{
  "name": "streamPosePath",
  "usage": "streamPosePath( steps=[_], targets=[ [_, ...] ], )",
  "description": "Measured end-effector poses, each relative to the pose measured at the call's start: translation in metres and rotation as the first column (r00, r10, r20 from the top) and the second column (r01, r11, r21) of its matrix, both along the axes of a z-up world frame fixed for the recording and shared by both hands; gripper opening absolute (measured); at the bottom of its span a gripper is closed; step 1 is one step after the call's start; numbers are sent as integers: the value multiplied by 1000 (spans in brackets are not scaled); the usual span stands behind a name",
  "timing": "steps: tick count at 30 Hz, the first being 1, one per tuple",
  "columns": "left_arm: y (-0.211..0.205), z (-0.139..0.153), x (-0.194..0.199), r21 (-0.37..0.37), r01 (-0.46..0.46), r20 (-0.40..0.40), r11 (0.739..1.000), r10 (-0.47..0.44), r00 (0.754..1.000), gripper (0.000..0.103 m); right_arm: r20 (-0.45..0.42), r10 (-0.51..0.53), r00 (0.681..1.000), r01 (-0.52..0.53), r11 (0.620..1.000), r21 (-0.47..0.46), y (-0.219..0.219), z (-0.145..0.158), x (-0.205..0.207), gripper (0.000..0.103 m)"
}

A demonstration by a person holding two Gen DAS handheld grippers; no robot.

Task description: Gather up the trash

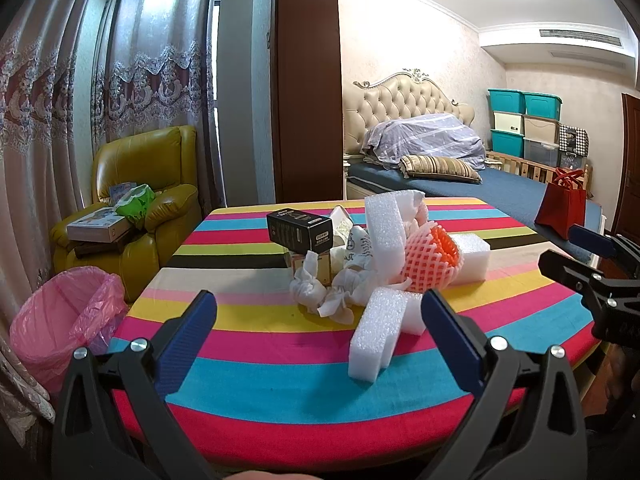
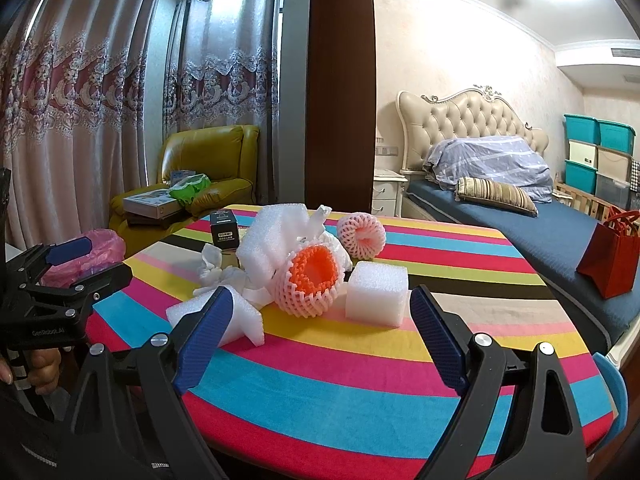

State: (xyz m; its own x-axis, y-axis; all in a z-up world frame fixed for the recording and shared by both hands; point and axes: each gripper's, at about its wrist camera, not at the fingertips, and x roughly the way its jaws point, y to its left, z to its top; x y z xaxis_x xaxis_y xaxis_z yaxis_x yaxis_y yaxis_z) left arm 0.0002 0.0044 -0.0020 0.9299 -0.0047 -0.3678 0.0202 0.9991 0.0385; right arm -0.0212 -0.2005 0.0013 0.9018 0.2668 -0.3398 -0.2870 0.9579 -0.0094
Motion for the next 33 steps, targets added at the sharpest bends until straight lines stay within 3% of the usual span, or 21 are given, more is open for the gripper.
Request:
streamPosePath(
  steps=[33],
  targets=[
    [1,-3,-2,0,2,-3,1000,-2,1000,99,-22,3,1000,-3,1000,19,7,-7,-3,85]
  ],
)
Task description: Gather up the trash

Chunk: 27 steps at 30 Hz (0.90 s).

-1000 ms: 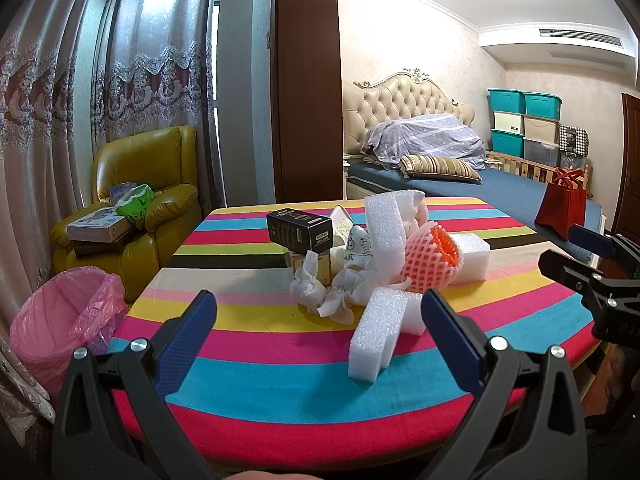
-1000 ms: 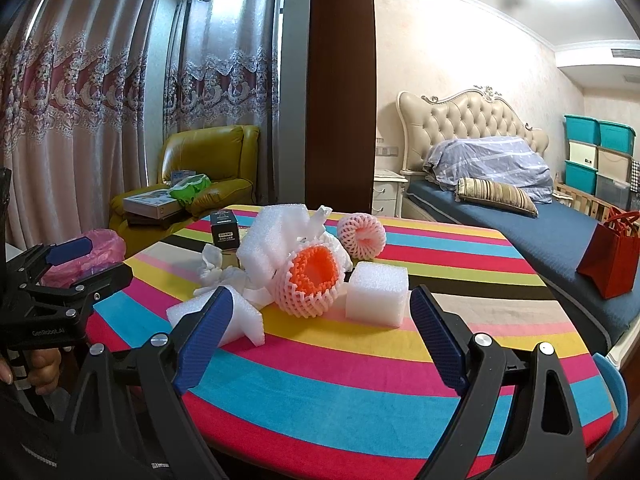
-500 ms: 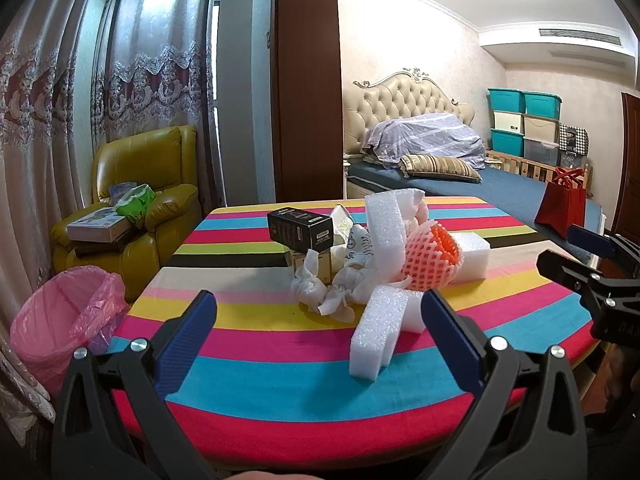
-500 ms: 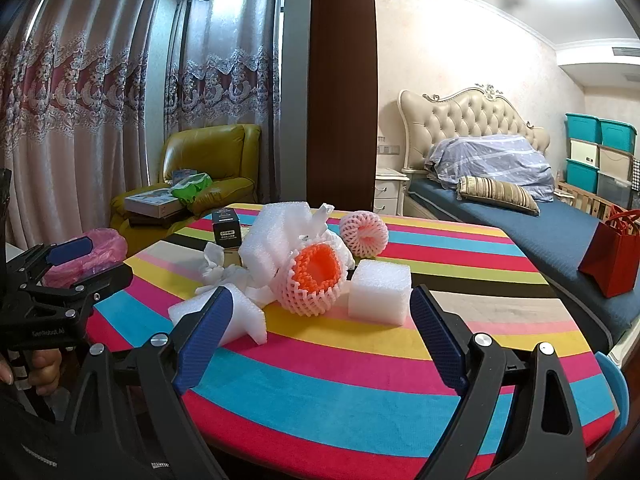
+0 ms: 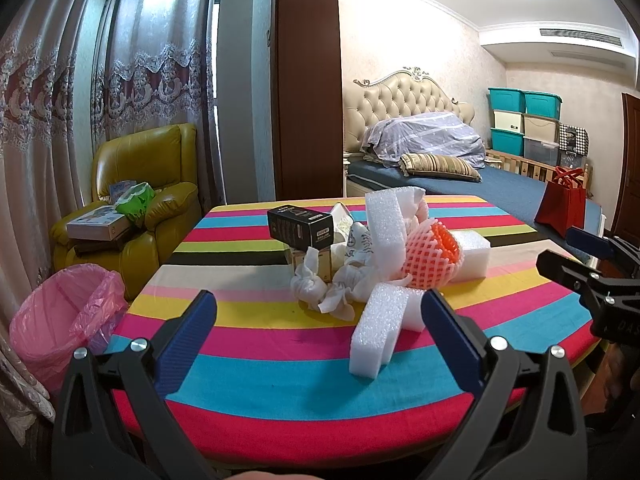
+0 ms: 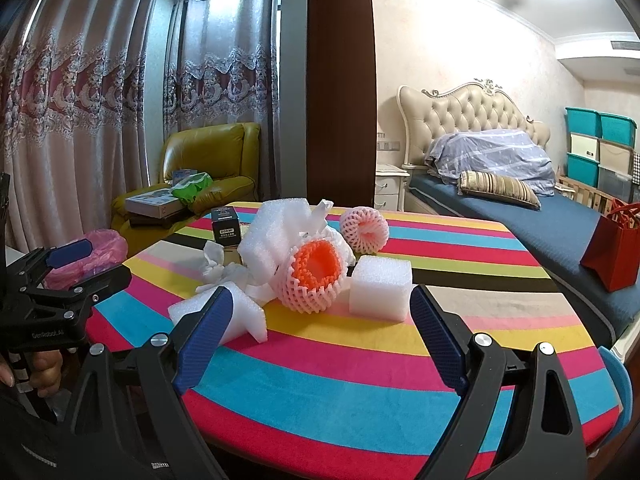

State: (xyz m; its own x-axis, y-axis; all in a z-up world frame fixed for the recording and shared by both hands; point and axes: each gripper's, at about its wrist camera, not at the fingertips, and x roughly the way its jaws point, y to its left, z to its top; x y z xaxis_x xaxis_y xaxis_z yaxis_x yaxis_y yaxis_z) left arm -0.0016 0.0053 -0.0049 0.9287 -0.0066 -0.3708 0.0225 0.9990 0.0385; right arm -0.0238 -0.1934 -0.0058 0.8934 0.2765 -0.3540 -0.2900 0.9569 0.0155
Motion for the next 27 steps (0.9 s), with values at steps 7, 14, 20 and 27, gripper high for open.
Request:
streamPosePath(
  steps=[7,14,20,27],
  targets=[
    [0,0,1,-1,-1,0,1000,1,1000,99,0,0,1000,0,1000,0,-2,1,1,85],
    [0,1,1,-1,-1,0,1000,1,1000,99,-1,0,1000,0,1000,1,-2,1,2,85],
    [0,1,1,-1,-1,-1,1000,1,1000,99,-2,0,1000,0,1000,2,-3,1,2,85],
    [1,-1,-3,1,6,-4,1000,-6,1000,99,-8,3,1000,-3,1000,6,-3,2,2,85]
  ],
)
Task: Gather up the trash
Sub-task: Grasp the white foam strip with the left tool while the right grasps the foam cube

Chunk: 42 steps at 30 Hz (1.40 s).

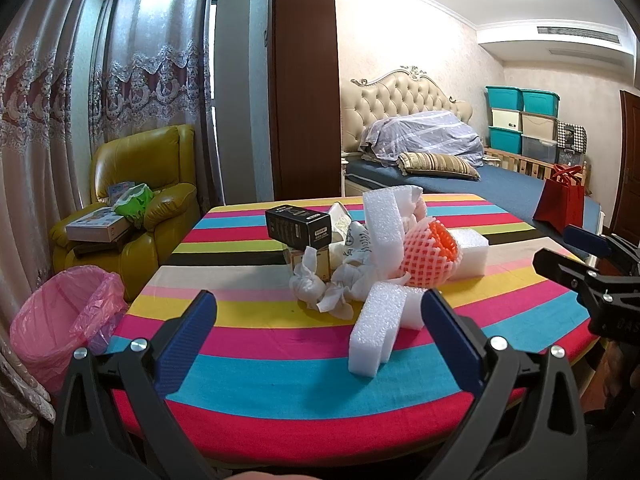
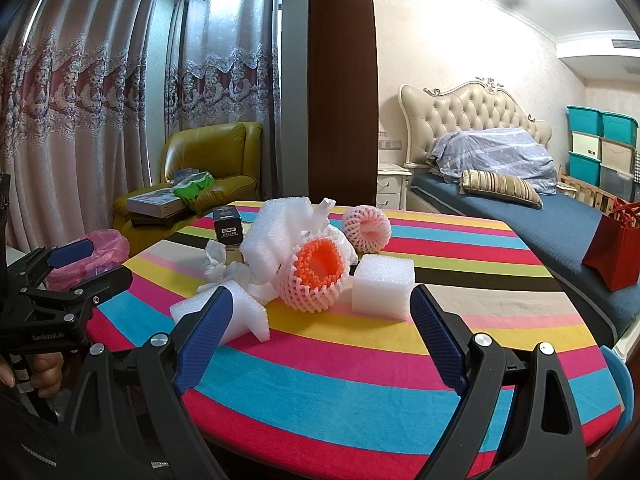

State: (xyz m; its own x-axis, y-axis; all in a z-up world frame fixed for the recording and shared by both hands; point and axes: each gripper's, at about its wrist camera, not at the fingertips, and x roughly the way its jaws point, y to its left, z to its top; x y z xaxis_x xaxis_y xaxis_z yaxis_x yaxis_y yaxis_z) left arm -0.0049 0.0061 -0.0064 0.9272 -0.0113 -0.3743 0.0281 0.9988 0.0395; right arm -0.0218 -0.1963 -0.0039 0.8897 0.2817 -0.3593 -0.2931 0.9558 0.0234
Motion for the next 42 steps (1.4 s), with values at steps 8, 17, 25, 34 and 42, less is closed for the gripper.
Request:
streamPosePath(
  steps=[8,17,25,34,42],
  targets=[
    [-2,1,0,3,16,-5,1000,-16,1000,99,-5,-3,1000,3,1000,2,-1,-1,2,85],
    [0,-9,18,5,2,-110,1000,-1,994,99,-73,-22,997,22,1000,-2,-7,-10,21,85],
    [0,-25,36,-42,61,-234,997,-69,970,99,-152,-48,987,46,999,-13,-16,-28,56,85],
    [-22,-37,71,15,119,-291,993,-109,951,99,-216,-82,973,70,996,-63,-19,-42,106,85],
    [-48,-60,120,79,135,-395,988,-94,914,88,-367,-117,923,80,990,-113,-19,-66,175,85]
  ],
)
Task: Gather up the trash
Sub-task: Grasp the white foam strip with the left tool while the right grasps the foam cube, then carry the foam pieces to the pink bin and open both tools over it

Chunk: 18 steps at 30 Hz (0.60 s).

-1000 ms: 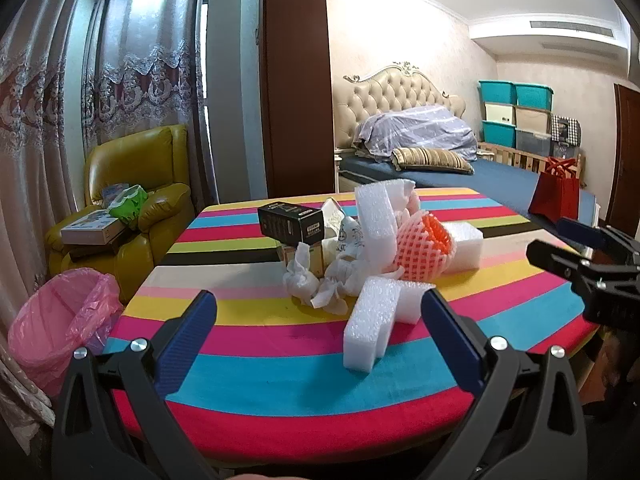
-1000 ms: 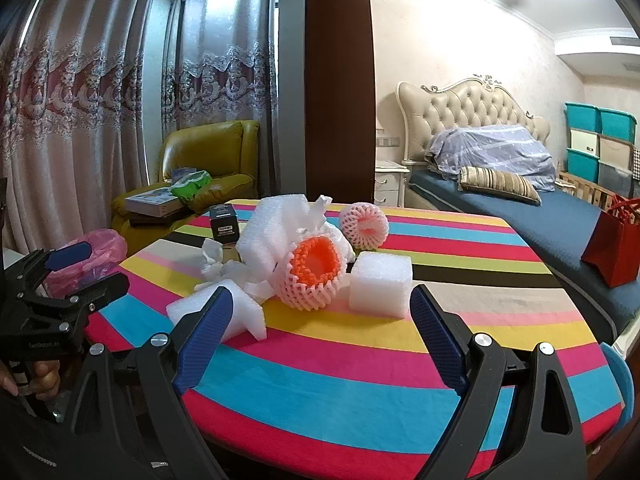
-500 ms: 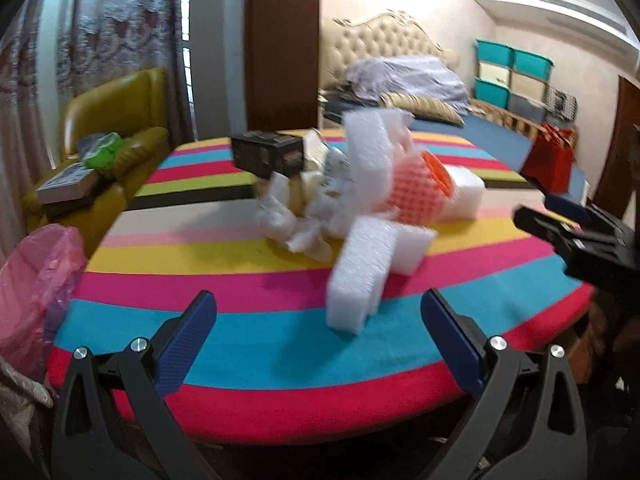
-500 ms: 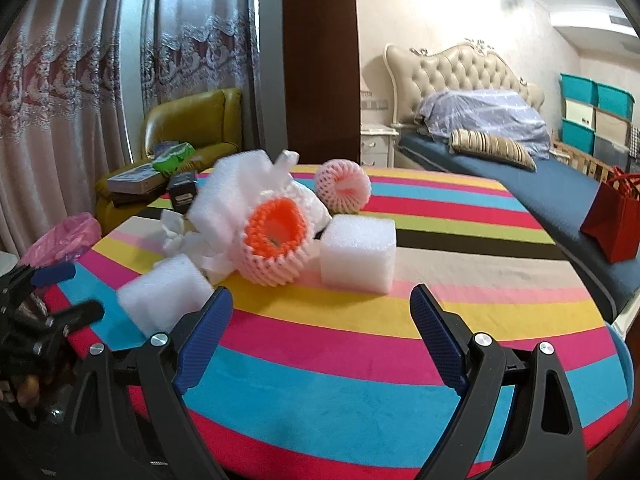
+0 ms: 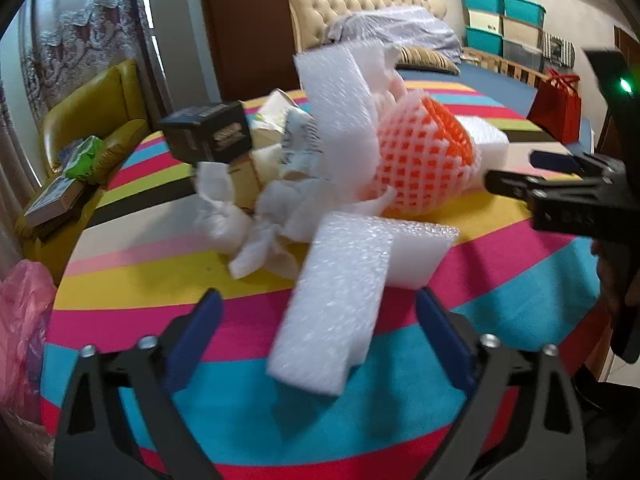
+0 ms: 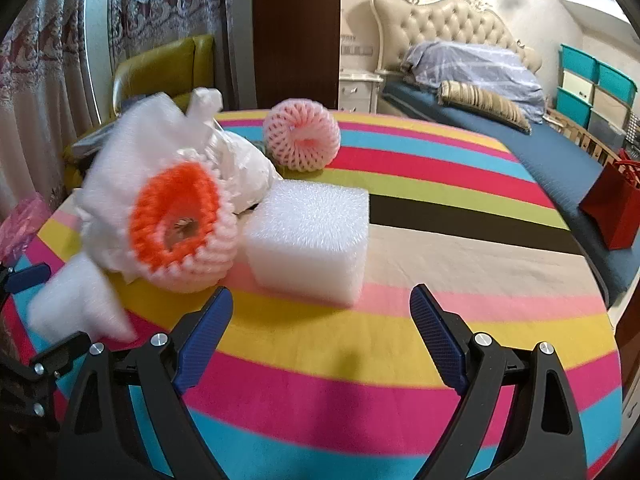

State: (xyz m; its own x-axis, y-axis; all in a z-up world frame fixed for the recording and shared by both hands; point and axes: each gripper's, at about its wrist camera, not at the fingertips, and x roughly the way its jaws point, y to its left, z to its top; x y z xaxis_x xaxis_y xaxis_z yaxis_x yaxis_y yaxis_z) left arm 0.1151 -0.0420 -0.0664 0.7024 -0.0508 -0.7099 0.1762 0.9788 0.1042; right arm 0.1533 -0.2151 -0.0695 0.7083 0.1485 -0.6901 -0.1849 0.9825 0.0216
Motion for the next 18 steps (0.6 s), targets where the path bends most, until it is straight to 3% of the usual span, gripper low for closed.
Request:
streamPosePath(
  steps=[3,5,8,9,10,11,13,18],
  targets=[
    [-2,-5,7,6,4,-15,1000,-4,1000,75,-58,4,998,-3,1000,10,3,-6,22,85],
    [0,-7,10,1,4,-24,1000,-4,1000,60,-71,5,997,-3,1000,27,5,-8,29,85],
    [7,-9,9,-32,16,-33,999,-17,999,48,-71,-5,997,6,1000,23,8,-10,35,85],
    [7,-8,9,-35,20,-31,999,-21,999,45,-66,-9,998,11,1000,24,8,-9,35,83],
    [9,-8,7,-36,24,-25,999,-25,999,40,-62,-14,998,16,1000,27,8,-7,34,73],
    [9,-8,5,-37,25,-19,999,-25,1000,39,-54,-22,998,24,999,38,6,-6,33,67],
    [12,-8,3,-39,30,-7,999,-30,1000,34,-33,-36,999,37,998,59,-1,-4,25,66],
    [14,-7,-6,-45,38,17,998,-38,999,34,44,-46,998,43,997,68,-9,5,-1,65]
  ],
)
